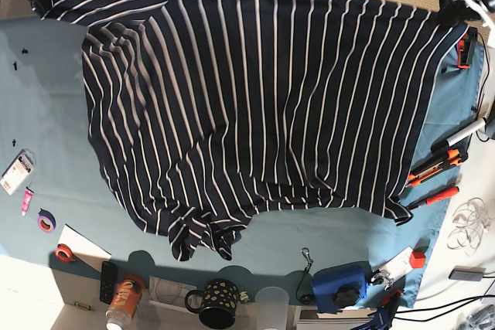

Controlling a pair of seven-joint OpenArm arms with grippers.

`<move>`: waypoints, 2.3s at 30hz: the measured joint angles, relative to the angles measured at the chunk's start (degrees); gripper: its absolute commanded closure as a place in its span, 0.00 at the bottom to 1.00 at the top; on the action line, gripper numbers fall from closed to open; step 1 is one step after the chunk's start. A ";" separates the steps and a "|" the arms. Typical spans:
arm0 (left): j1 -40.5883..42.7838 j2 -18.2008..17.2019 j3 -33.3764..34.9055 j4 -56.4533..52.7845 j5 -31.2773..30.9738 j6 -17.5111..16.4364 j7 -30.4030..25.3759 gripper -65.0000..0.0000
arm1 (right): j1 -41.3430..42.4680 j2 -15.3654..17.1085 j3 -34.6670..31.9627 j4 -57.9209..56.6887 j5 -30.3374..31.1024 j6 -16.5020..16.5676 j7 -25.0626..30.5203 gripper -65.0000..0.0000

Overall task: Layout the t-shirt on the table in an organized manner, then fold the t-shirt properly
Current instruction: 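Lay the shirt flat on the table with both grippers, spreading it, then drag the held shirt edge back across the shirt with both grippers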

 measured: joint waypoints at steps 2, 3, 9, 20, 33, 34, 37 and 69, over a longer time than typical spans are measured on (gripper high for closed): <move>-0.02 0.00 0.00 0.00 -0.52 0.02 0.00 1.00 | 0.17 0.09 0.02 0.00 -0.02 0.00 0.07 1.00; -0.07 -0.02 0.00 0.00 -1.62 0.02 -0.04 1.00 | 0.72 0.11 0.04 0.00 -0.07 0.00 0.13 1.00; -1.42 0.00 -0.04 0.00 -2.82 -2.12 -2.43 1.00 | 6.36 0.17 0.09 0.00 -0.24 0.00 0.11 1.00; -11.74 -0.15 0.96 0.00 -1.53 -2.14 -5.29 1.00 | 16.17 0.42 -5.03 -0.04 -13.55 0.00 0.22 1.00; -22.56 -0.33 16.48 -0.24 22.95 1.38 -20.87 1.00 | 29.64 0.46 -21.94 -0.13 -40.00 0.04 13.46 1.00; -23.58 -0.33 17.59 -0.24 24.55 1.64 -20.87 1.00 | 30.51 0.48 -23.15 -0.15 -41.92 0.00 14.88 1.00; -25.83 -0.31 21.07 -0.50 29.57 4.63 -23.17 1.00 | 32.79 0.48 -26.95 -0.15 -48.78 0.09 19.47 1.00; -29.99 -0.15 29.18 -3.69 42.05 8.70 -43.82 0.95 | 39.65 0.59 -34.38 -13.73 -66.51 -7.72 35.41 1.00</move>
